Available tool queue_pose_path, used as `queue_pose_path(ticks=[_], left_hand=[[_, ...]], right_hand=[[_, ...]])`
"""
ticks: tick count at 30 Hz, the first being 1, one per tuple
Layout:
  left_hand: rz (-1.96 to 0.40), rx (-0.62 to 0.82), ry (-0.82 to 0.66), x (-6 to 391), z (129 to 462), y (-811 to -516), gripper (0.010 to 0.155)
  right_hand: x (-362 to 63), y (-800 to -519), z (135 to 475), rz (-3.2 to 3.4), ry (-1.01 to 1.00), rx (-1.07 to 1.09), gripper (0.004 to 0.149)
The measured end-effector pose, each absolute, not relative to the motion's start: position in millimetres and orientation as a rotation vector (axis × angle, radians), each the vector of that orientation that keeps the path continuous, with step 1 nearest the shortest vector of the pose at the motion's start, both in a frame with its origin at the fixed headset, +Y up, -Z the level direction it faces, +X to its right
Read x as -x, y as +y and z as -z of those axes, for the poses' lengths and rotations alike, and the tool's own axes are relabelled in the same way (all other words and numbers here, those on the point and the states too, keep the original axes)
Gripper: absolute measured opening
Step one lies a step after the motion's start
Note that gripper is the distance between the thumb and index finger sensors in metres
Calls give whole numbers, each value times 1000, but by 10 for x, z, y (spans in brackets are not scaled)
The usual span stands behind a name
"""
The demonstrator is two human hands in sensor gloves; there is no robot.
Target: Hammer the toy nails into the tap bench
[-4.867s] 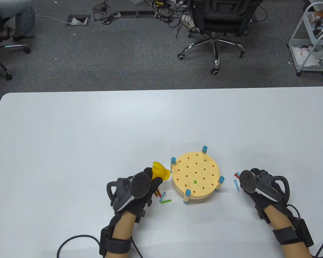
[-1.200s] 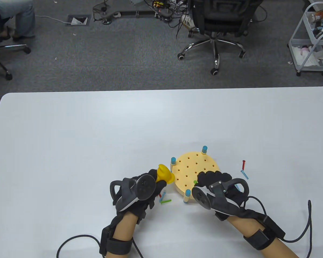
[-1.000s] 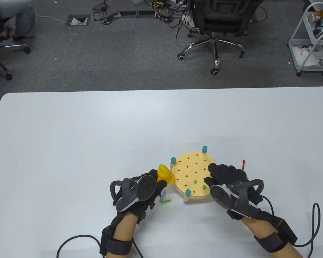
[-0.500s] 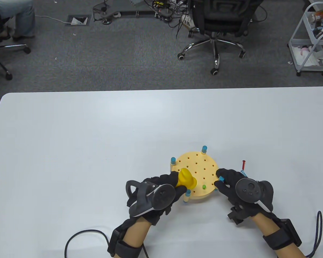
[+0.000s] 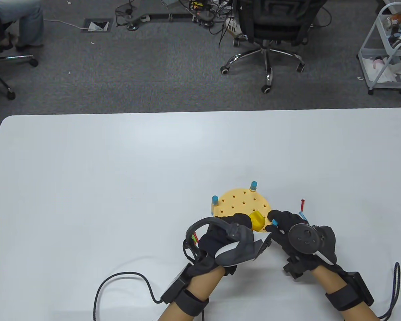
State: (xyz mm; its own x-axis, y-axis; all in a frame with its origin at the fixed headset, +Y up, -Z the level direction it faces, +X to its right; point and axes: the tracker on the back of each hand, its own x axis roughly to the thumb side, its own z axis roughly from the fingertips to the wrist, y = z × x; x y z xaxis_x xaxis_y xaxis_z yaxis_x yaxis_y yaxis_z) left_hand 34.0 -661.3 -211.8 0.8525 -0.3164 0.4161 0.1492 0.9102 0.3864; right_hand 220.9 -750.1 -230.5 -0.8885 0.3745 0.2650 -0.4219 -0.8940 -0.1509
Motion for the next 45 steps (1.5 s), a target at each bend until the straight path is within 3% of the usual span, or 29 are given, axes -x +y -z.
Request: queue_pose_path(ticks=[1,2,3,4,5,7,8,9,10,11,13,14,15,16,17,18,19,20,23,28,32,34,39,45], left_hand=[[206,-326,-523,-347,2125,-6636,63],[207,-184,-568,-409,2148,-6763,63],[334,-71,-495,-458,2198,-6864,63],[494,-131,-450,-467,2132,-6807,63],[536,-219,-496,-488,2125,-6760,63],[462,-315,-472,-441,2094,-6657,62],[363,-259,-502,-424,2117,-6682,62],[296,-101,-583,-466,2172,-6855,62],[393,-124,-436,-444,2181,-6871,62],[486,-103,-504,-481,2174,-6822,62],[539,-277,-477,-505,2113,-6694,62],[470,-368,-475,-454,2086,-6630,62],[320,-347,-515,-421,2106,-6653,62],[224,-124,-649,-501,2198,-6884,62],[318,-58,-486,-493,2250,-6939,62],[487,-75,-510,-500,2194,-6818,62],[519,-142,-560,-598,2179,-6767,62],[529,-251,-509,-600,2154,-6708,62],[176,-409,-494,-434,2049,-6513,62],[-80,-343,-384,99,2189,-6663,63],[-316,-291,-267,667,2305,-6815,63],[-399,-223,-212,900,2362,-6878,63],[-479,-168,-116,1127,2481,-7060,62],[-395,-148,-118,1078,2502,-7126,63]], right_hand=[[-2208,-7502,2304,-2692,-286,-320,55],[-2206,-7502,2303,-2692,-288,-319,55],[-2202,-7501,2301,-2694,-291,-318,55],[-2196,-7501,2299,-2699,-295,-317,54],[-2193,-7500,2298,-2703,-297,-317,54],[-2192,-7498,2299,-2708,-298,-319,54],[-2192,-7499,2299,-2708,-298,-319,54],[-2192,-7501,2299,-2707,-298,-318,54],[-2189,-7501,2299,-2708,-297,-316,54],[-2186,-7498,2297,-2710,-299,-315,54],[-2184,-7500,2296,-2720,-304,-317,54],[-2184,-7499,2295,-2720,-305,-317,54],[-2184,-7499,2295,-2717,-304,-316,54],[-2182,-7500,2295,-2716,-303,-315,54],[-2176,-7499,2295,-2720,-303,-315,54],[-2171,-7497,2289,-2726,-309,-313,54],[-2165,-7498,2289,-2729,-311,-312,54],[-2165,-7497,2289,-2734,-313,-315,54],[-2178,-7491,2300,-2720,-288,-317,54],[-2384,-7316,2311,-2658,-227,-308,66],[-2856,-7104,2321,-2545,-358,-98,59],[-3085,-7124,2377,-2564,-368,24,56],[-3257,-7406,2644,-2752,-206,264,52],[-3031,-7571,3203,-2884,88,511,51]])
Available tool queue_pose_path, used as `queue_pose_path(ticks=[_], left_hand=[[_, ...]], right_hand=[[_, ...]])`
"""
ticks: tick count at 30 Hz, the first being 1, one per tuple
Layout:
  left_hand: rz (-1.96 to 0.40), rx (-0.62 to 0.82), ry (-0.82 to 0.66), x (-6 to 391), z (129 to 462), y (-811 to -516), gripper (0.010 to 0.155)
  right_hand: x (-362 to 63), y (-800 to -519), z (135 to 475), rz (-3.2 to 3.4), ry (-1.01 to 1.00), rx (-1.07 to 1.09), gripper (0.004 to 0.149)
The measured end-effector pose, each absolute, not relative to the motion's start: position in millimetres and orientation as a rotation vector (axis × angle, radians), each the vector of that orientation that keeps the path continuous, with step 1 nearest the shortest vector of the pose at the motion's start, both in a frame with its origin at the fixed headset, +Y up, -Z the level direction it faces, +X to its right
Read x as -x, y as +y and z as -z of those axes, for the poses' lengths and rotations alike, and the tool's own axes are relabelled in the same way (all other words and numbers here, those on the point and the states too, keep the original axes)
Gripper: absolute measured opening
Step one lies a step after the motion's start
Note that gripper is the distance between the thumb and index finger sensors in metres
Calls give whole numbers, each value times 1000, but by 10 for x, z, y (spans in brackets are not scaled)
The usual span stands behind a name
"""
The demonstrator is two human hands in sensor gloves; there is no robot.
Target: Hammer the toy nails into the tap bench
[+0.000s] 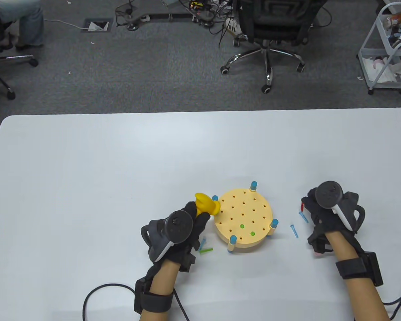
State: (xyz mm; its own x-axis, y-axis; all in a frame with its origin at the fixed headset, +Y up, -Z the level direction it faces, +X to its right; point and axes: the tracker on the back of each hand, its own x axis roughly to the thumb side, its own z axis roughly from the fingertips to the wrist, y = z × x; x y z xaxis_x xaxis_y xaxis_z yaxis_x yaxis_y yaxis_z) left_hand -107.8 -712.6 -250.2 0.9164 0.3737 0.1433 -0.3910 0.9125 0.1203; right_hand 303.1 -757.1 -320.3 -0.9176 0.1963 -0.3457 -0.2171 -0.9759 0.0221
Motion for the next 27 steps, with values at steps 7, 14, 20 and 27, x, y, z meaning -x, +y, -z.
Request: queue_pose_path(ticks=[7,14,20,27], left_hand=[[-391,-137,-126,1091,2496,-7093,63],[-377,-132,-121,1075,2489,-7108,63],[-389,-137,-131,1070,2488,-7103,63],[-385,-133,-142,1039,2471,-7096,63]], right_hand=[[-2601,-7749,3561,-3262,256,780,53],[-2617,-7769,3626,-3144,330,818,54],[-2697,-7770,3583,-3074,248,792,54],[-2599,-7780,3542,-3180,290,790,57]])
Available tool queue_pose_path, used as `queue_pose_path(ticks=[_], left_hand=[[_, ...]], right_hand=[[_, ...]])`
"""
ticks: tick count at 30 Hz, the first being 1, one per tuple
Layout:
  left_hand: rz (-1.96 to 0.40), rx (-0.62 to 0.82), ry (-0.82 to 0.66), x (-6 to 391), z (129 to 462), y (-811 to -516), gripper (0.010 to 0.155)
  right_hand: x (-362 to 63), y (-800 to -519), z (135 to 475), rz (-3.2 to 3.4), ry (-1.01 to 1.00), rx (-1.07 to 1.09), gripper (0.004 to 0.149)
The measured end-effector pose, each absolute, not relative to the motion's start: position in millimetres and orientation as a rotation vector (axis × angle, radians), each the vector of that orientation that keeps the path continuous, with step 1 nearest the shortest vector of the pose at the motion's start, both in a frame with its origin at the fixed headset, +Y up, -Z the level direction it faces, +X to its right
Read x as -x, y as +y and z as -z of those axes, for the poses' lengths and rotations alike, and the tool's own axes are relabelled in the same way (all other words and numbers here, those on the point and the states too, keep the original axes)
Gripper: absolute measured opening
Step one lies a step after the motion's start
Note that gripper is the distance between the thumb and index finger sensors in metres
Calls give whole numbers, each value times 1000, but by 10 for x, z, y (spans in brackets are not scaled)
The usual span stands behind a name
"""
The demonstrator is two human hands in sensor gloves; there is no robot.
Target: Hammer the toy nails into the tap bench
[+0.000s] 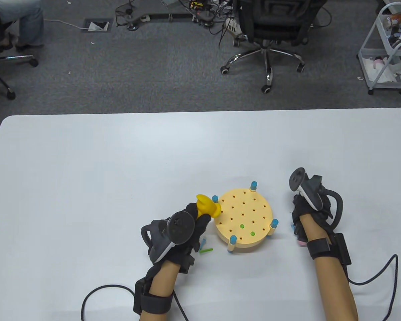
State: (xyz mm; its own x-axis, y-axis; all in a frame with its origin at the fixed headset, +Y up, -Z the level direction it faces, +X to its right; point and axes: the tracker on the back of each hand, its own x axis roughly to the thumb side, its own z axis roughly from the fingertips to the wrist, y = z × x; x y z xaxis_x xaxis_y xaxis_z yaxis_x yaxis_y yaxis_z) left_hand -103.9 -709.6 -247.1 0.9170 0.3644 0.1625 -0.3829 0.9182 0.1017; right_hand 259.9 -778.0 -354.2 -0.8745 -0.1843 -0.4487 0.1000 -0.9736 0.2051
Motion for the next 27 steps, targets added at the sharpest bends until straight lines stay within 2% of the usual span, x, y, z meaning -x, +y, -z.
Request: queue_pose_path(ticks=[7,14,18,20,23,27], left_hand=[[-362,-138,-165,988,2447,-7067,63],[-392,-149,-166,1031,2442,-7028,63],[-404,-156,-165,1047,2438,-7007,63],[-407,-156,-167,1046,2438,-7007,63],[-397,-156,-171,1031,2434,-7009,63],[-383,-154,-177,1003,2434,-7026,63]], right_hand=[[-2499,-7806,3582,2824,-301,-729,56],[-2745,-7769,3551,3084,-313,-714,57],[-2941,-7528,3427,3381,-341,-681,47],[-2990,-7355,3329,3529,-284,-641,44],[-2931,-7105,3151,3729,-269,-456,45],[-2608,-6797,2870,3860,-93,-3,43]])
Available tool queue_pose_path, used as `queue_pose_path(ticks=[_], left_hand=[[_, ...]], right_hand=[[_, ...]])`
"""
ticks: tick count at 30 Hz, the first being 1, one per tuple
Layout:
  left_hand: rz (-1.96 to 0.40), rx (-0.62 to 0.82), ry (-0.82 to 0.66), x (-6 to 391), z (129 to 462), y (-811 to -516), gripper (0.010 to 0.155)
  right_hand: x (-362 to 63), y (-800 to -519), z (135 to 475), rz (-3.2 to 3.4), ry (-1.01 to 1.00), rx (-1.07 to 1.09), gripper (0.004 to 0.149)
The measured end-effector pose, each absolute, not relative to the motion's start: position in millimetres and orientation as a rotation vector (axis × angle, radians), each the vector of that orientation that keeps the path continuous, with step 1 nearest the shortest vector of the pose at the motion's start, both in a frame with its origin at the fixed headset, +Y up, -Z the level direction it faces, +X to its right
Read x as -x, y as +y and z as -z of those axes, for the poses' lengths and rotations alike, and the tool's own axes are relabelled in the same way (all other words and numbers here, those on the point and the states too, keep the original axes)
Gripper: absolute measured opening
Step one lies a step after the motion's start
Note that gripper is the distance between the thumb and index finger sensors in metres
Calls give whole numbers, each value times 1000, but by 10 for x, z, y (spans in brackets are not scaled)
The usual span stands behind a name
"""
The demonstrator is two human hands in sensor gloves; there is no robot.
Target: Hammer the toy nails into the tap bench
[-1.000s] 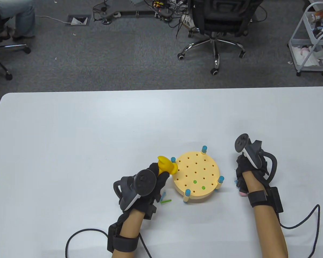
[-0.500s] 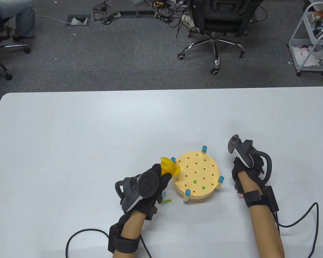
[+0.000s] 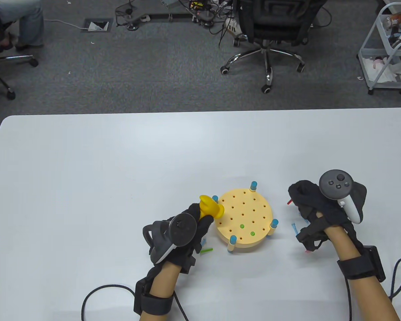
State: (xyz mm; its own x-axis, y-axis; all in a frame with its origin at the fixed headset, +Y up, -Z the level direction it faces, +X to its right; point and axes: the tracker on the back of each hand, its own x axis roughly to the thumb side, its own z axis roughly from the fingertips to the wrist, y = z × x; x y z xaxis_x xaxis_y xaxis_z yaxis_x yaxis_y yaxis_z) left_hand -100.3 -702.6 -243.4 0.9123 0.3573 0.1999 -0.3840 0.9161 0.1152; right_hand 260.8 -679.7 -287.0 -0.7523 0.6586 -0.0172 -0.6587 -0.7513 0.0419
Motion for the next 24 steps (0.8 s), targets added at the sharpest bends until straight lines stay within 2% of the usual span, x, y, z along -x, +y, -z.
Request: queue_pose_path(ticks=[5,7,10,17,24], left_hand=[[-369,-146,-182,974,2435,-7051,63],[-361,-141,-189,958,2434,-7056,63],[-360,-142,-195,951,2433,-7053,63],[-370,-140,-194,962,2436,-7049,63],[-358,-132,-199,946,2429,-7039,63]], right_hand=[[-1960,-6651,2646,-2633,-55,-351,42],[-1650,-6666,2614,-2819,-90,-511,41],[-1418,-6717,2624,-2997,-91,-648,41],[-1262,-6841,2661,-3130,10,-734,41],[-1227,-6857,2648,-3176,-13,-741,41]])
